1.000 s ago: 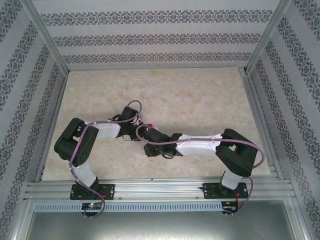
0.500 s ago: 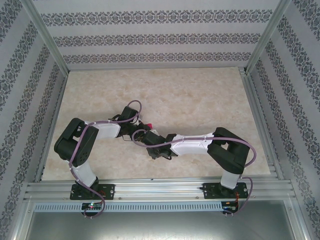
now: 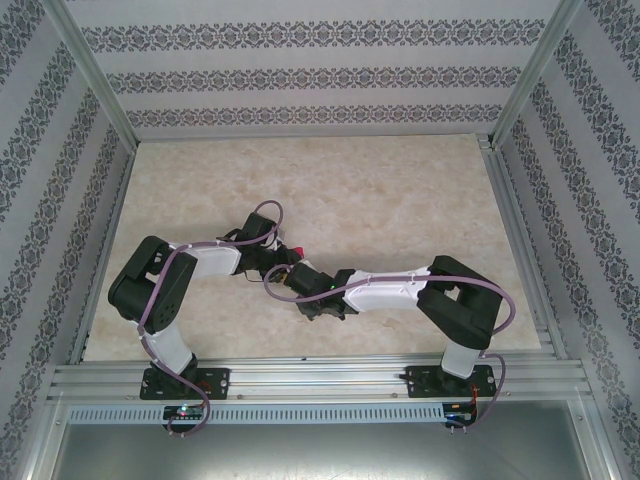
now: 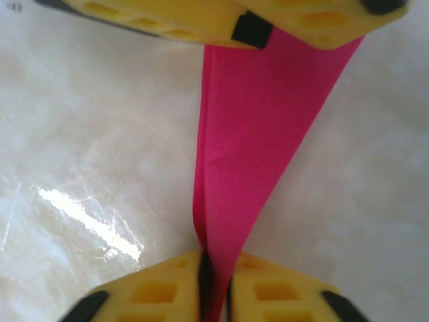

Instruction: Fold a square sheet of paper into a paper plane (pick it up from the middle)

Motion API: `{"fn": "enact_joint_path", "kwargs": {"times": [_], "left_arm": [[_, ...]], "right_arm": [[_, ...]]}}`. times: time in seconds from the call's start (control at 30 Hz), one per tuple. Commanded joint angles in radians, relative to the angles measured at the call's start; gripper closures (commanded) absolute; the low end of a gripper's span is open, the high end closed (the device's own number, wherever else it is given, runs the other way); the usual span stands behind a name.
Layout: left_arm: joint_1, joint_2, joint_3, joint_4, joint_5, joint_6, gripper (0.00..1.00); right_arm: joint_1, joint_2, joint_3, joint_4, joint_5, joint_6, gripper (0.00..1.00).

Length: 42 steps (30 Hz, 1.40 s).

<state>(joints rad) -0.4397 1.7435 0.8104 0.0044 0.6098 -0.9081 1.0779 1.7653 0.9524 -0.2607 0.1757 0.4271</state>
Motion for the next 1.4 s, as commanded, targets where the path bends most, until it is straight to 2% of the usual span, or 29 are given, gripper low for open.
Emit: {"fn": "enact_joint_path", "kwargs": {"times": [0.0, 0.13, 0.27, 0.37, 0.43, 0.6, 0.73, 1.0, 1.37], "left_arm": [[-0.009, 0.005, -0.003, -0.075, -0.033, -0.018, 0.68], [-0.007, 0.003, -0.002, -0.077, -0.032, -0.015, 0.68], [-0.009, -0.003, -0.004, -0.078, -0.034, -0.013, 0.68], [-0.008, -0.002, -0.005, -0.085, -0.036, -0.009, 0.68], [-0.008, -0.004, -0.007, -0.084, -0.036, -0.008, 0.68], [-0.008, -0.004, -0.008, -0.085, -0.038, -0.007, 0.68], [-0.007, -0.004, -0.005, -0.088, -0.038, -0.005, 0.68], [-0.008, -0.003, -0.004, -0.094, -0.04, -0.003, 0.68], [-0.007, -0.002, 0.005, -0.111, -0.052, -0.011, 0.68]], "right_arm": [[0.001, -0.012, -0.038, -0.039, -0.012, 0.003, 0.75], [-0.035, -0.131, -0.109, 0.075, -0.123, 0.14, 0.66], [-0.118, -0.223, -0.255, 0.36, -0.28, 0.35, 0.6], [-0.169, -0.211, -0.324, 0.538, -0.345, 0.488, 0.6], [-0.188, -0.185, -0.331, 0.608, -0.389, 0.521, 0.61], [-0.222, -0.106, -0.337, 0.73, -0.453, 0.605, 0.75], [-0.236, -0.062, -0.367, 0.818, -0.474, 0.656, 0.81], [-0.23, -0.042, -0.382, 0.828, -0.478, 0.636, 1.0], [-0.178, 0.015, -0.316, 0.6, -0.501, 0.484, 0.99]]}}
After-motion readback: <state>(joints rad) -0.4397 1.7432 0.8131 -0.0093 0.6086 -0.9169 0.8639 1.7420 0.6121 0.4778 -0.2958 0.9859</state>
